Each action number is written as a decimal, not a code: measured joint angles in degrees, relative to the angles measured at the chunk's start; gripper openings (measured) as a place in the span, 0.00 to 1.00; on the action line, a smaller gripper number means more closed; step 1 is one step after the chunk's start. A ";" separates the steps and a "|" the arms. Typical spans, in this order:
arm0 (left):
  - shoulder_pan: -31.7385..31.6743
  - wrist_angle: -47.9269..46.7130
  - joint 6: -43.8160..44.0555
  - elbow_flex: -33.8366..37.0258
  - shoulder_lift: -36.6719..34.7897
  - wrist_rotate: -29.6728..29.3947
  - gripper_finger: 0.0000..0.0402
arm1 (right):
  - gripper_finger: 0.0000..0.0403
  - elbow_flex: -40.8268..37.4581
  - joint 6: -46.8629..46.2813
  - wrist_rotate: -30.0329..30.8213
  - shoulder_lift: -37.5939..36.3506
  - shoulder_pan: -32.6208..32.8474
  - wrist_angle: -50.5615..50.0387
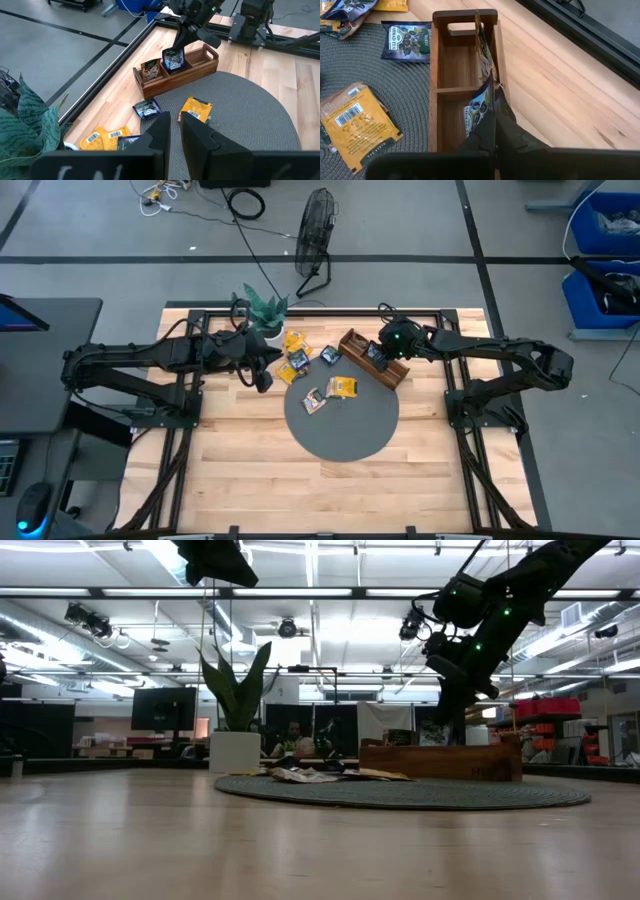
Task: Pick & Place Tea
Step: Put the black tea bag into the middle section of the wooden organizer
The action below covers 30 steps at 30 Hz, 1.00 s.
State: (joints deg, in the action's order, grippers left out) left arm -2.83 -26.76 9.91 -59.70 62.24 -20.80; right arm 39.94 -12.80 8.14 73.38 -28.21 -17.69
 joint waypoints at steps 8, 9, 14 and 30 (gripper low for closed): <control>0.00 0.00 0.00 0.00 0.00 -0.02 0.12 | 0.00 0.00 0.04 -0.68 0.16 0.00 -0.50; 0.01 0.00 0.00 0.00 0.00 -0.02 0.12 | 0.00 0.00 0.00 -0.01 0.30 0.02 -0.65; 0.00 0.00 -0.04 0.00 0.00 -0.01 0.12 | 0.00 0.00 -0.11 0.70 0.88 0.00 -0.88; 0.00 -0.04 -0.02 0.00 0.00 -0.02 0.12 | 0.22 0.36 -1.76 -0.17 0.88 0.00 -0.91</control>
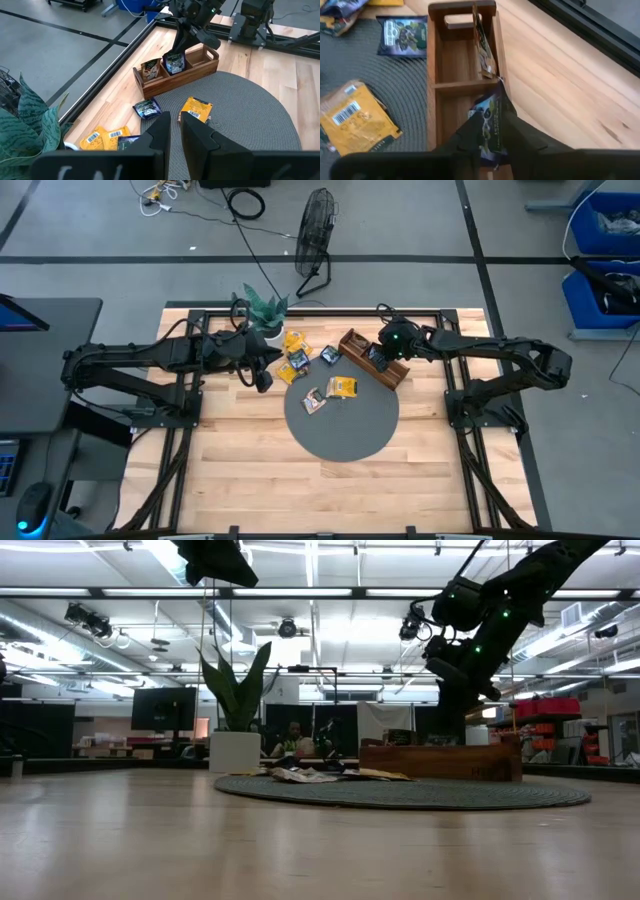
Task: Pick & Place Tea
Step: Put the black tea bag into the middle section of the wooden organizer
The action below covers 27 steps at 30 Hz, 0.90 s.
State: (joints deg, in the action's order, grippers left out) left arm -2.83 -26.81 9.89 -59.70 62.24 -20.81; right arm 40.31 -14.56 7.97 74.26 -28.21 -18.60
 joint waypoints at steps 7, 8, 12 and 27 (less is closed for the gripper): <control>0.02 -0.01 -0.53 0.00 0.00 -0.18 0.12 | 0.33 3.55 0.62 0.00 0.00 0.00 -1.56; 0.02 -0.01 -0.61 0.00 0.00 -0.20 0.12 | 0.34 4.10 0.75 0.00 0.00 0.00 -1.94; 0.02 -0.23 -0.18 0.09 0.08 -0.40 0.13 | 0.37 6.60 1.60 -1.83 0.00 0.00 -2.93; -1.42 1.33 -4.36 0.13 12.13 5.74 0.58 | 0.40 10.83 1.28 -11.40 0.00 0.13 -3.12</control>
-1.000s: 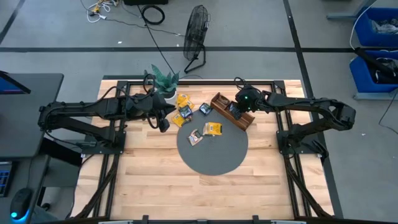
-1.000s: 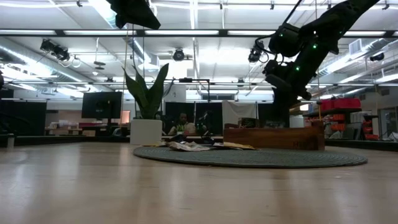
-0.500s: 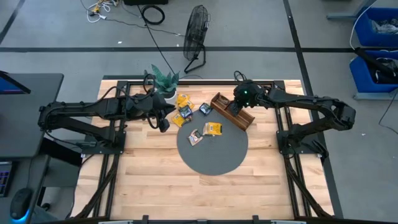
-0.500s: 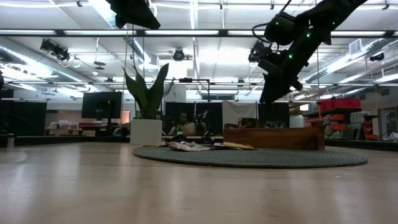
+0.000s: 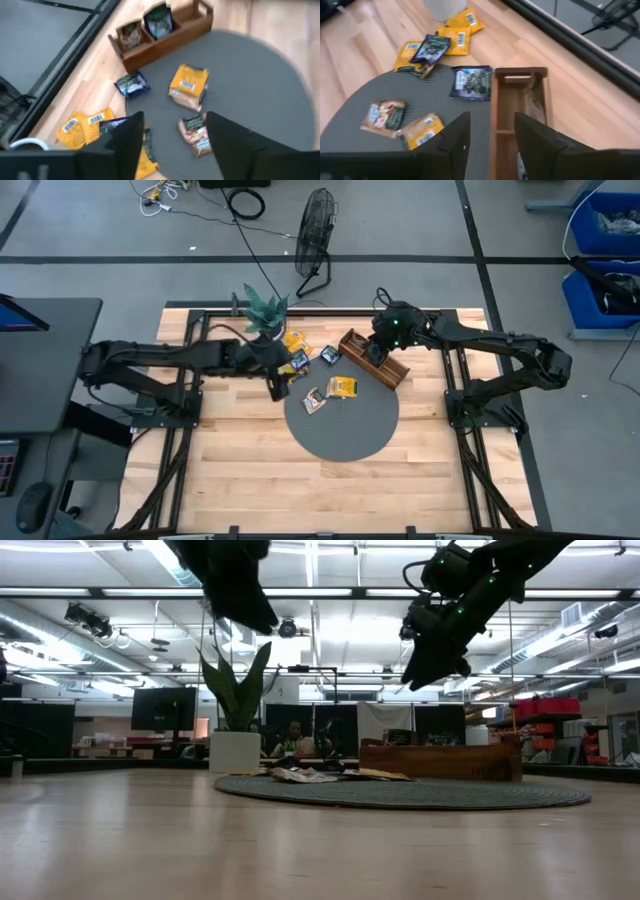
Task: Pick & Place Tea
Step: Put the black tea bag into the middle section of the wooden organizer
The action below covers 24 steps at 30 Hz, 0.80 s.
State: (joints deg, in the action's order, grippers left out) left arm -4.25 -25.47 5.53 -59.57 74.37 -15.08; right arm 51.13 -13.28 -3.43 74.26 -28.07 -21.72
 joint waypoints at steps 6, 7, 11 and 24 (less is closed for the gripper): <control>-0.61 3.18 -11.41 0.00 7.05 -0.52 0.71 | 0.40 0.00 -1.27 -7.47 0.00 0.03 0.00; -0.61 3.49 -13.91 0.00 8.26 -0.54 0.71 | 0.40 0.00 -1.27 -8.78 0.00 0.05 0.04; -0.61 4.96 -20.69 0.00 12.61 -0.53 0.69 | 0.40 0.00 -1.38 -10.18 0.00 0.74 0.16; -7.74 8.02 -19.69 0.00 21.99 0.85 0.63 | 0.40 0.00 -1.44 -12.08 0.00 6.36 0.20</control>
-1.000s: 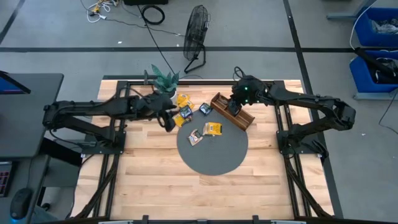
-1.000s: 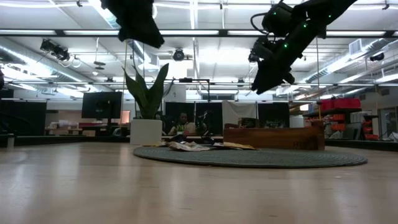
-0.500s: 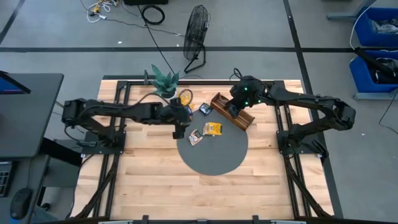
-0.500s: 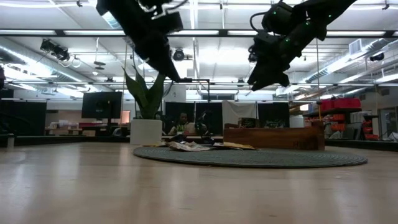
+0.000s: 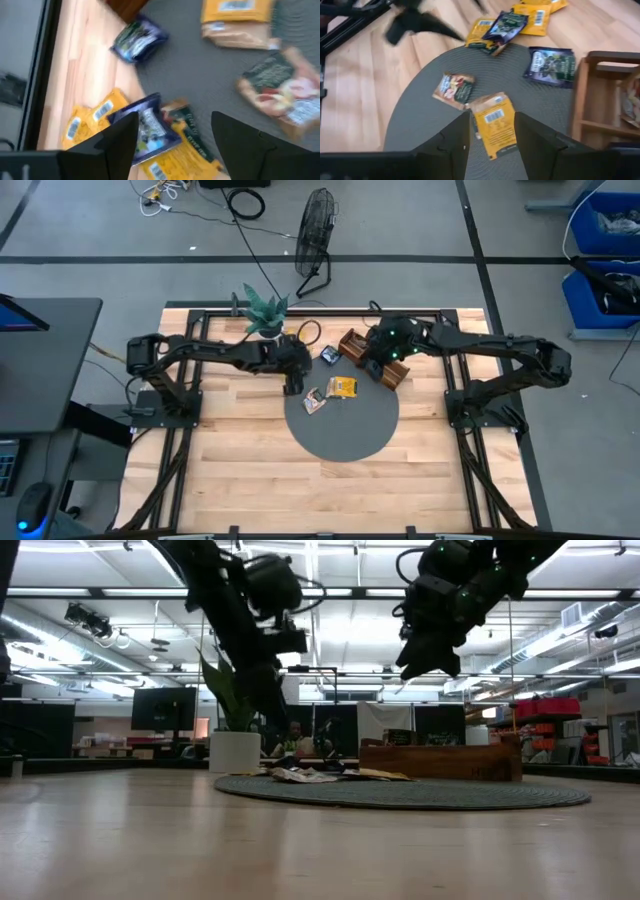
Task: Pick & Place Tea
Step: Put the black tea bag into the middle section of the wooden organizer
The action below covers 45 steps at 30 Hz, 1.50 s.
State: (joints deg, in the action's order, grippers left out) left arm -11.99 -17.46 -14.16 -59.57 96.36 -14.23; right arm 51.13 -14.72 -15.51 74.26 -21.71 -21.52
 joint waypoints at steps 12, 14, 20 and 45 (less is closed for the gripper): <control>-1.29 3.09 2.43 0.00 5.05 -0.51 0.54 | 0.40 0.00 0.78 -0.01 0.00 1.57 0.16; -1.29 4.20 3.09 0.00 5.67 -1.24 0.51 | 0.40 0.00 1.20 -0.02 0.00 1.57 0.20; -1.30 4.86 5.02 -0.01 7.38 -1.32 0.46 | 0.40 0.00 1.70 -0.59 0.00 1.57 0.20; -1.47 6.87 12.49 -0.02 9.29 -1.17 0.22 | 0.40 0.00 0.22 -2.10 -0.02 1.57 0.03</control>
State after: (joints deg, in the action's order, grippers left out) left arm -13.45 -10.59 -1.67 -59.59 105.65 -15.40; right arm 51.13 -14.50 -17.61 74.24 -20.14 -21.50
